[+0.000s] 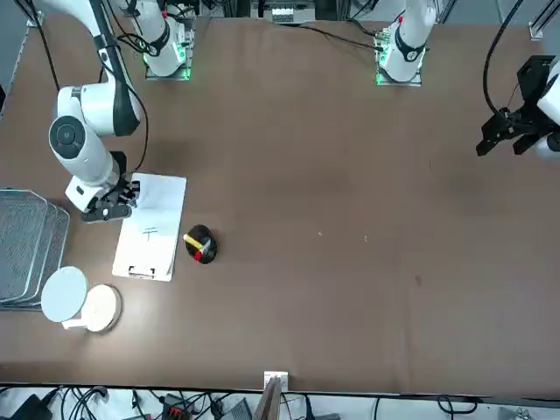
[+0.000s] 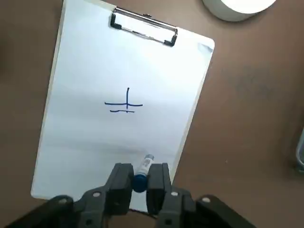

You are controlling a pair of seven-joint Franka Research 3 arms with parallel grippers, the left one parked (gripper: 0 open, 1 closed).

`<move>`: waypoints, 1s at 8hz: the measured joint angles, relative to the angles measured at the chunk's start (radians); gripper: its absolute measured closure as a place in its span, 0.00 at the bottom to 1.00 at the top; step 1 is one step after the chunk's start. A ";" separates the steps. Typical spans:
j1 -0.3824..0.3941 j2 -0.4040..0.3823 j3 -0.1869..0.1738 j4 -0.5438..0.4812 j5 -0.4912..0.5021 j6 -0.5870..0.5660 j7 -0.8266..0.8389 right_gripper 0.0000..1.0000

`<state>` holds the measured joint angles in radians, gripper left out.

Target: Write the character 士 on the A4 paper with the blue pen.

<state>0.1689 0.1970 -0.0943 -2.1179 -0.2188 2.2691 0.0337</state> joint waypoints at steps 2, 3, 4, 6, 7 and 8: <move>0.000 0.000 -0.007 -0.003 -0.021 0.001 0.000 0.80; 0.000 0.002 -0.011 -0.004 -0.031 0.004 -0.001 0.80; 0.000 0.005 -0.016 -0.006 -0.037 0.010 -0.001 0.80; 0.000 0.008 -0.026 -0.009 -0.038 0.020 -0.001 0.80; 0.000 0.009 -0.026 -0.011 -0.038 0.025 -0.001 0.80; 0.000 0.013 -0.027 -0.012 -0.038 0.032 -0.001 0.80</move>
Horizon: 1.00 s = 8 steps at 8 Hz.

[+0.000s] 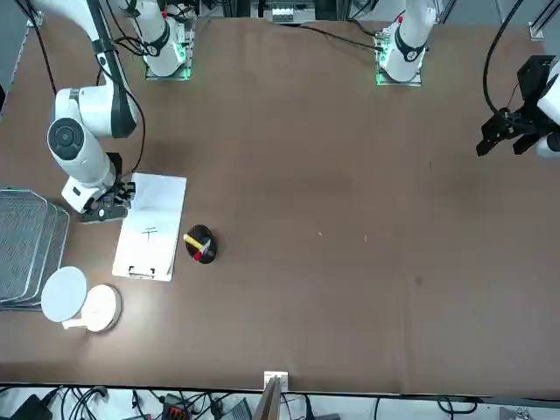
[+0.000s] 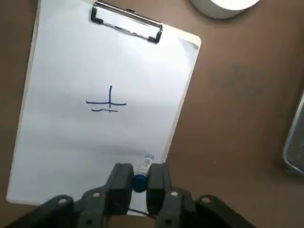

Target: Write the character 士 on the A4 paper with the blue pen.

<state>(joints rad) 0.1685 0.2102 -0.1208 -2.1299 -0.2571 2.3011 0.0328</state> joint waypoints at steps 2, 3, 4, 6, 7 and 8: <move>0.000 0.011 0.000 0.000 0.000 0.009 0.000 0.80; 0.000 0.015 0.000 0.000 0.000 0.014 0.000 0.80; 0.000 0.019 0.000 0.000 0.000 0.022 0.000 0.80; 0.000 0.020 0.000 0.000 0.000 0.027 0.002 0.80; 0.000 0.020 0.000 0.000 0.000 0.027 0.002 0.80; 0.000 0.020 0.000 0.000 0.000 0.027 0.004 0.80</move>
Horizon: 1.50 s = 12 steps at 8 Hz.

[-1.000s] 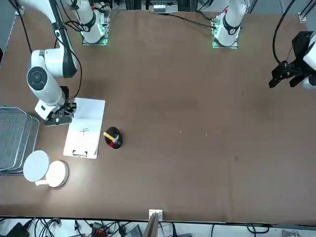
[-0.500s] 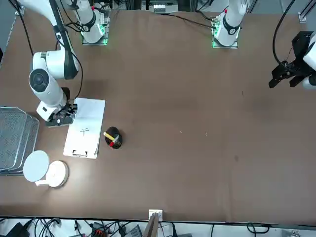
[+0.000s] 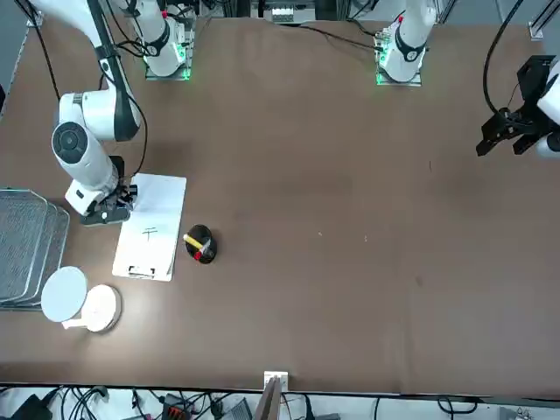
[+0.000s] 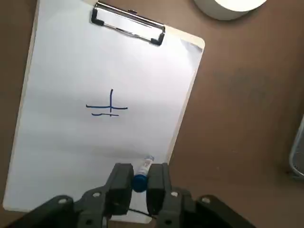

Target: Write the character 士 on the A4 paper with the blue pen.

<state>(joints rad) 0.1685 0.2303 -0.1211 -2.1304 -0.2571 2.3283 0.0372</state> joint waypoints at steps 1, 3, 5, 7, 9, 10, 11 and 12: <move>0.000 0.000 0.000 0.000 0.000 0.000 0.006 0.80; 0.001 0.001 0.002 0.000 0.000 0.001 0.023 0.80; 0.002 0.002 0.004 0.000 0.000 0.002 0.041 0.80; 0.003 0.002 0.023 0.000 0.000 0.002 0.076 0.80; 0.005 0.002 0.035 0.000 0.000 0.002 0.089 0.80; 0.004 0.002 0.035 0.000 0.000 0.002 0.089 0.80; 0.004 0.002 0.035 0.000 0.000 0.002 0.089 0.80; 0.004 0.001 0.035 0.002 0.000 0.002 0.089 0.80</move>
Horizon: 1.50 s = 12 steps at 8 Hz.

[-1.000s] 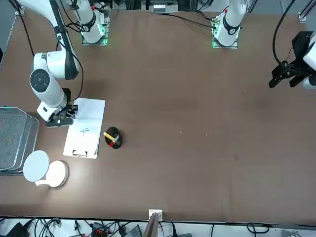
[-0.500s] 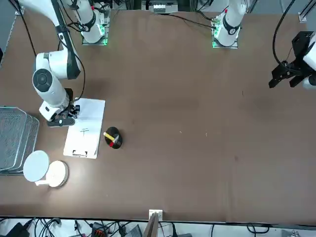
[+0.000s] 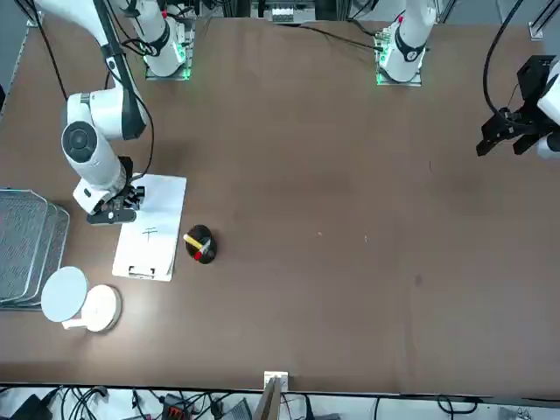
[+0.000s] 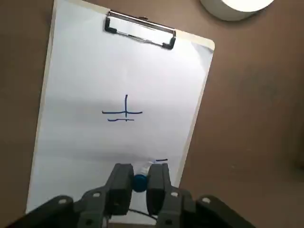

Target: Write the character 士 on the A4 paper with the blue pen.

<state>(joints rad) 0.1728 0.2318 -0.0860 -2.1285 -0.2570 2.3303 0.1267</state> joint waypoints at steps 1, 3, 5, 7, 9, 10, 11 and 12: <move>0.000 0.000 0.000 0.003 0.000 0.000 0.000 0.80; 0.000 0.000 0.001 0.005 0.000 0.000 0.000 0.80; 0.000 0.000 0.006 0.006 0.000 0.000 0.000 0.80; 0.000 -0.001 0.012 0.048 0.000 -0.068 0.000 0.80; 0.000 -0.004 0.012 0.113 0.000 -0.156 -0.014 0.80; 0.000 -0.004 0.012 0.123 0.000 -0.162 -0.032 0.80; -0.001 -0.003 0.010 0.123 0.000 -0.162 -0.055 0.80; -0.001 -0.002 0.005 0.123 0.000 -0.159 -0.070 0.80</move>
<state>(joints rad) 0.1718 0.2295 -0.0811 -2.0052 -0.2567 2.1717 0.0571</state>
